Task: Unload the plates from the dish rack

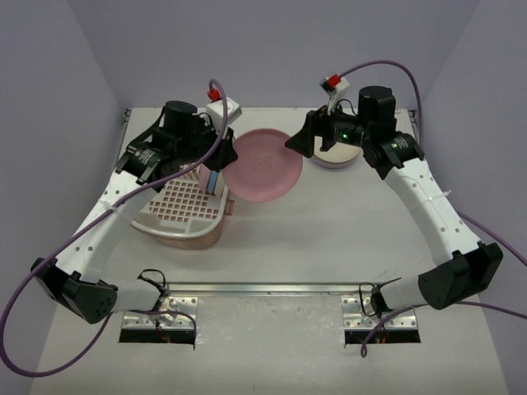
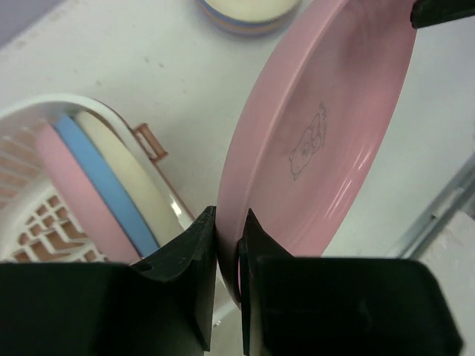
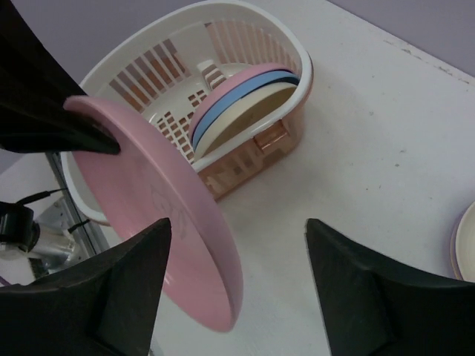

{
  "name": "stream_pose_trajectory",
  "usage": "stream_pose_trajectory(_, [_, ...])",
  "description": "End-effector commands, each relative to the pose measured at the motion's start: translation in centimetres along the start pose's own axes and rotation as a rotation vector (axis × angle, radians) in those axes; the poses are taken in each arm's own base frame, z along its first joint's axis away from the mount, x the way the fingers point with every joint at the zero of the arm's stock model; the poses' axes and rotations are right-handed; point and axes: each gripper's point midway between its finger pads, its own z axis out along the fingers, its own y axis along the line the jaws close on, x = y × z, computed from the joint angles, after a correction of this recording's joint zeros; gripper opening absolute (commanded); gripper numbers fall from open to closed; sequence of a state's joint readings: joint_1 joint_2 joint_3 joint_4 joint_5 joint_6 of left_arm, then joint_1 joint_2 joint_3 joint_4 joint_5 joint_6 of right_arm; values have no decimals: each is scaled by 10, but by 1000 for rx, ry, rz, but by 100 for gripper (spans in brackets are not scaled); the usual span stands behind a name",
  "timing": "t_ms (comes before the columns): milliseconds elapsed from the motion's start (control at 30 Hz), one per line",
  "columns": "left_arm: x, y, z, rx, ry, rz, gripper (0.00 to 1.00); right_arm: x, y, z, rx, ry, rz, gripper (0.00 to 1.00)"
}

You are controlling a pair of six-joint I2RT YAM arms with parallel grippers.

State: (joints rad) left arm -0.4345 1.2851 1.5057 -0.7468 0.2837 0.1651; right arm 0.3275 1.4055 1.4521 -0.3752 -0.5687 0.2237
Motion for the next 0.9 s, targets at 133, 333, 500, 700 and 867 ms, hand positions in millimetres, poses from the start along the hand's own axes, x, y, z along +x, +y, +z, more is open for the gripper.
stream_pose_trajectory(133, [-8, -28, -4, 180, -28, -52, 0, 1, -1, 10, 87, 8, -198, 40])
stream_pose_trajectory(333, [-11, -26, -3, 219, -26, -94, 0, 21, -5, 17, 87, 68, -240, 29])
stream_pose_trajectory(500, [-13, -24, -2, 272, -23, -132, 0, 33, -12, 18, 106, 105, -302, 30])
stream_pose_trajectory(700, [-12, -29, 0, 313, -15, -143, 0, 41, -21, 18, 141, 123, -333, 37])
stream_pose_trajectory(867, [-13, -28, -1, 309, -25, -138, 0, 45, -19, 19, 127, 130, -320, 12])
